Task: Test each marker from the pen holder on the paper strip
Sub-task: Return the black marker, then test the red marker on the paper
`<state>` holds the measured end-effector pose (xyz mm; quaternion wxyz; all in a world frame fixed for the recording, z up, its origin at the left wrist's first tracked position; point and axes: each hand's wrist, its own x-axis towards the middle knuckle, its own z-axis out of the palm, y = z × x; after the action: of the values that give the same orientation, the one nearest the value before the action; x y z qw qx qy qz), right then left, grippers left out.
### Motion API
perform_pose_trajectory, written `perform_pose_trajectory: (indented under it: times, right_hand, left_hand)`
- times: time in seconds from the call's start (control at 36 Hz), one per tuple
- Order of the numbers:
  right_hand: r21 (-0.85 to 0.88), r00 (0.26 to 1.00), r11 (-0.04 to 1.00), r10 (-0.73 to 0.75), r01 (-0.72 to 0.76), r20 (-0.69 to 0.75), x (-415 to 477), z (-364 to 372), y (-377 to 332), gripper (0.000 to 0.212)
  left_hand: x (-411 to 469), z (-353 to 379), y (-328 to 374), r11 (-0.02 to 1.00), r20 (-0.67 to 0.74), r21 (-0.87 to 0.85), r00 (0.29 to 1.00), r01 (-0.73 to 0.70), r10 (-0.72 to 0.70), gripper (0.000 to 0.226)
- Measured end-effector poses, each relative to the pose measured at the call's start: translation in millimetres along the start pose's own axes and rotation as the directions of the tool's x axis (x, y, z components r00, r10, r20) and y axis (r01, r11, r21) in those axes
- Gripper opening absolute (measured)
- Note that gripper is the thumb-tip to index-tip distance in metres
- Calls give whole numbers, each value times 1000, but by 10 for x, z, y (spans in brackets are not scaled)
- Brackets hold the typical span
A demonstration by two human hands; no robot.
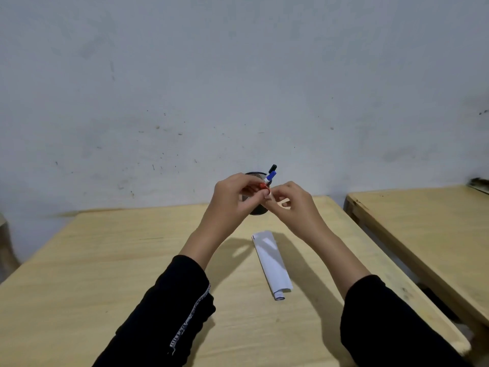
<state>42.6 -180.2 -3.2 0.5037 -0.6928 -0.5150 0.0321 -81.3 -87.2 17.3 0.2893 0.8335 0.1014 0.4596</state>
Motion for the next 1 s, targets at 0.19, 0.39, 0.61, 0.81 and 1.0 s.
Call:
perform_pose_trajectory:
  times: [0.19, 0.39, 0.61, 0.81, 1.0]
  right_hand:
    - [226, 992, 970, 67, -91, 111, -132, -191, 114, 16]
    - [590, 987, 798, 159, -125, -6, -265, -229, 184, 19]
    - [940, 917, 298, 398, -166, 36, -315, 9, 171, 7]
    - [834, 962, 518, 268, -189, 52, -266, 143, 82, 5]
    - [728, 990, 677, 140, -111, 21, -226, 54, 162, 7]
  left_hand:
    - [-157, -55, -23, 929, -137, -322, 961, 184, -238, 4]
    - [-363, 33, -161, 754, -80, -565, 887, 336, -455, 8]
    - [-431, 121, -186, 725, 65, -546, 884, 420, -463, 12]
    - [-374, 156, -156, 736, 150, -519, 894, 435, -422, 9]
    - [-342, 152, -203, 597, 269, -591, 831, 542, -488, 12]
